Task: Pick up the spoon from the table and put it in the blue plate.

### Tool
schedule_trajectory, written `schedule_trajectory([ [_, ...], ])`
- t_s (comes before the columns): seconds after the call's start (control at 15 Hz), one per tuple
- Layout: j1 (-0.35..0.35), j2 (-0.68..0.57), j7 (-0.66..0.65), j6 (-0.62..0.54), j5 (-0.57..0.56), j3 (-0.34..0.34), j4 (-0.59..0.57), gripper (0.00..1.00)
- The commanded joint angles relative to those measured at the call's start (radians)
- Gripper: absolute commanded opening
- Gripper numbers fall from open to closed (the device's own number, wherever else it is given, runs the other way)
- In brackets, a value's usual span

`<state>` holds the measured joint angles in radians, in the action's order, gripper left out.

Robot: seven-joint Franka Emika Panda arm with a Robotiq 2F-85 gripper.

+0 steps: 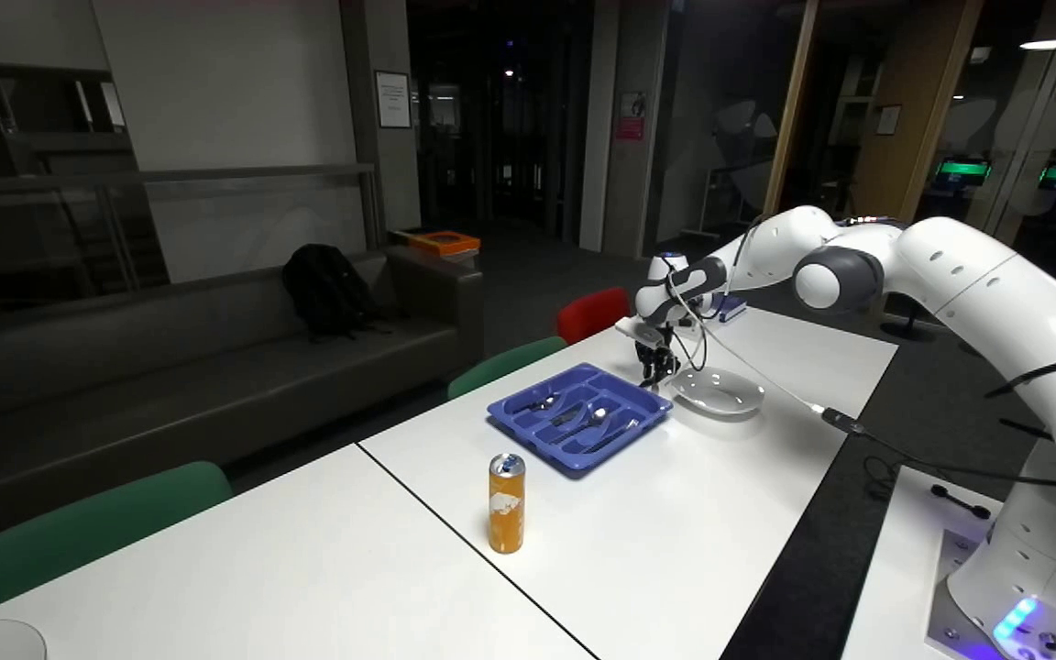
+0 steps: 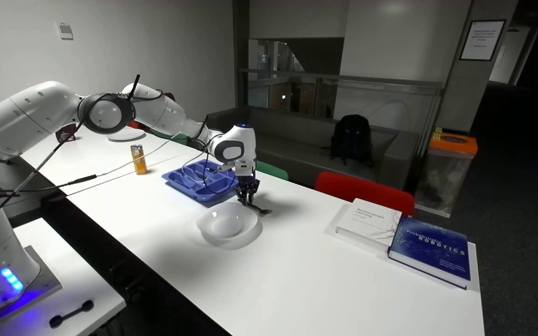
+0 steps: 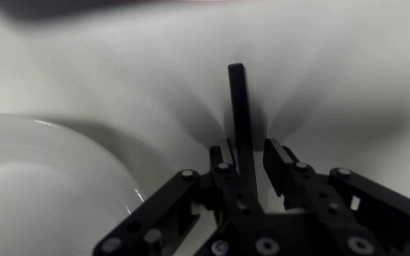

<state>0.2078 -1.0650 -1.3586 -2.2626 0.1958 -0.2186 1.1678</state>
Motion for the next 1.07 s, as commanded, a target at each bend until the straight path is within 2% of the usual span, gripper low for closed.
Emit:
schedule_trajectory([
  [0.0,-0.001,-0.024,-0.024,0.048,-0.022,-0.012,-0.055,0.29],
  [0.33,0.0,-0.029,-0.023,0.067,-0.025,-0.011,-0.065,0.37],
  [0.47,0.001,-0.032,-0.021,0.072,-0.026,-0.01,-0.069,0.12],
  [0.53,0.001,-0.034,-0.021,0.072,-0.026,-0.01,-0.071,0.11],
  [0.67,0.003,-0.036,-0.02,0.07,-0.025,-0.008,-0.076,0.0],
  [1.0,0.0,-0.044,-0.024,0.073,-0.029,-0.011,-0.093,0.03],
])
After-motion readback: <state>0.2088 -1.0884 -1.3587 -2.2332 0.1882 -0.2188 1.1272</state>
